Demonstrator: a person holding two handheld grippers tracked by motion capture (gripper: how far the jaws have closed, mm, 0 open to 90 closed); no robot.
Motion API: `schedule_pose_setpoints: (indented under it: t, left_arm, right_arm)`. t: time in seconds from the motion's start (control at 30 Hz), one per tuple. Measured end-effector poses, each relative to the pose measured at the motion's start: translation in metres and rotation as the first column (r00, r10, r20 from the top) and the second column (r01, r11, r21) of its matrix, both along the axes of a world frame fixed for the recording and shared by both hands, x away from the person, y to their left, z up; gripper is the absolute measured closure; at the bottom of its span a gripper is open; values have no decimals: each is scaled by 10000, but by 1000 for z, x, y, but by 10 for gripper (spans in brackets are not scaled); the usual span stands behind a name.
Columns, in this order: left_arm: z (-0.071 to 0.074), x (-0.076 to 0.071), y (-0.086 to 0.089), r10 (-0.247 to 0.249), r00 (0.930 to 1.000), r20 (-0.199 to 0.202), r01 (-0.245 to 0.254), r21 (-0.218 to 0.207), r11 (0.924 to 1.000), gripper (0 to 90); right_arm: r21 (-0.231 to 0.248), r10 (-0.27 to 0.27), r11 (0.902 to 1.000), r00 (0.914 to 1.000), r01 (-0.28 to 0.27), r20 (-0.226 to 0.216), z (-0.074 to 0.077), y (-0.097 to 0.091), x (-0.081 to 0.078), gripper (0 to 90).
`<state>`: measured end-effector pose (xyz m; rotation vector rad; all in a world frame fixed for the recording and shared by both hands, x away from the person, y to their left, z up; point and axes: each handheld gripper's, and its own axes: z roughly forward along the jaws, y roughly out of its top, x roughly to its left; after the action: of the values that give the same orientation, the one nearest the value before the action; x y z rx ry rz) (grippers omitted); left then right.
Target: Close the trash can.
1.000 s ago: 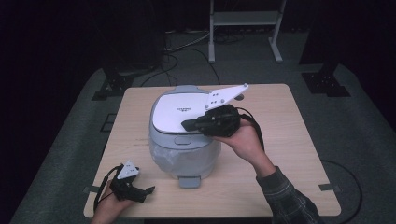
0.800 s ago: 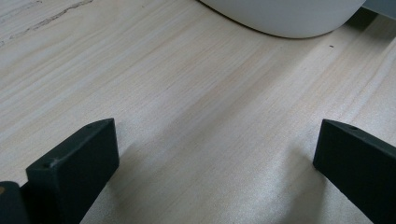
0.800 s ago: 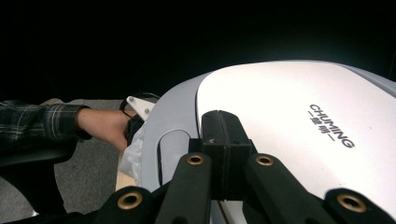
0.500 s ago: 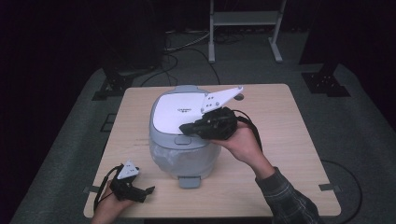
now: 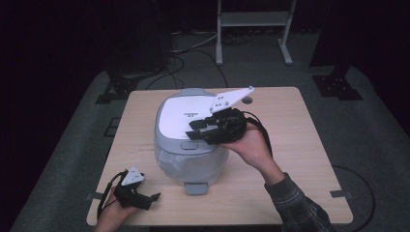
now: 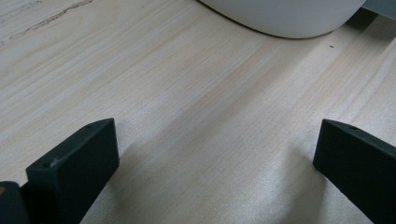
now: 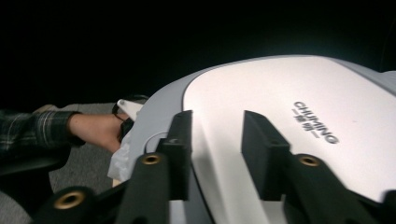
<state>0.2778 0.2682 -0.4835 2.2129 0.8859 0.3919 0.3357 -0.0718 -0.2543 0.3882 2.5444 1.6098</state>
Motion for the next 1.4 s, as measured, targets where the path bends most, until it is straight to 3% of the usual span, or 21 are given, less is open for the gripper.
schedule_pose_setpoints:
  t: [0.33, 0.63, 0.93, 1.4]
  left_arm:
    - [0, 0, 0, -5, 10000, -4, 5, 0, 10000, 0]
    - [0, 0, 0, -6, 10000, -3, 6, -2, 10000, 0]
    - [0, 0, 0, -1, 10000, -3, 1, 1, 10000, 0]
    - [0, 0, 0, 13, 10000, -1, -13, -4, 10000, 0]
  right_arm:
    - [282, -1185, 9926, 9928, 1180, 153, 4, -18, 5, 283]
    - [283, -2118, 9770, 9772, 2114, 130, 4, -40, 6, 130]
    - [517, -2616, 9641, 9650, 2604, 198, 3, -68, 2, 105]
    - [540, -3711, 9276, 9284, 3696, 207, -13, -115, -4, 96]
